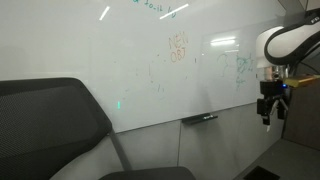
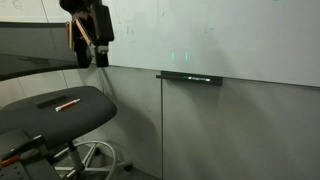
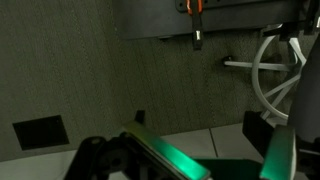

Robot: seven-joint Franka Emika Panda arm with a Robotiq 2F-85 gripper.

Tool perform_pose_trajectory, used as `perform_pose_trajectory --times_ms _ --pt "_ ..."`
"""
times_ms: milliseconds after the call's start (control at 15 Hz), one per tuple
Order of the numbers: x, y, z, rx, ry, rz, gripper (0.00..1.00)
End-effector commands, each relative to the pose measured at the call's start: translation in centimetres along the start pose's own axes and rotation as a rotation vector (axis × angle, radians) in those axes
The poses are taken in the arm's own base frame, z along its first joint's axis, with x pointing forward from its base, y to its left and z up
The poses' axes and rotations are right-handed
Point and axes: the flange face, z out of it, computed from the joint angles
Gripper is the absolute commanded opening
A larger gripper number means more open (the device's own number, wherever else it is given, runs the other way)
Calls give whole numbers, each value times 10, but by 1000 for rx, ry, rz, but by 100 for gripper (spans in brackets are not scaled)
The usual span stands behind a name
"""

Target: Use the marker to write on the whiteboard

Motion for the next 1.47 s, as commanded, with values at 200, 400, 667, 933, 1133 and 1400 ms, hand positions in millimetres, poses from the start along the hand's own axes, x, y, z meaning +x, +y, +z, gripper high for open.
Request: perform_pose_trajectory --times_ms 200,400,667,933,1133,1400 --pt "55 -84 -3 -27 18 -178 100" --pt "76 -126 5 -63 6 -246 100" --pt "90 -181 19 -89 -36 -322 100" --pt "97 -224 33 -104 -45 -397 100" --pt "108 -256 52 -98 -48 -440 100" --pt "129 -290 76 -122 -39 -487 100"
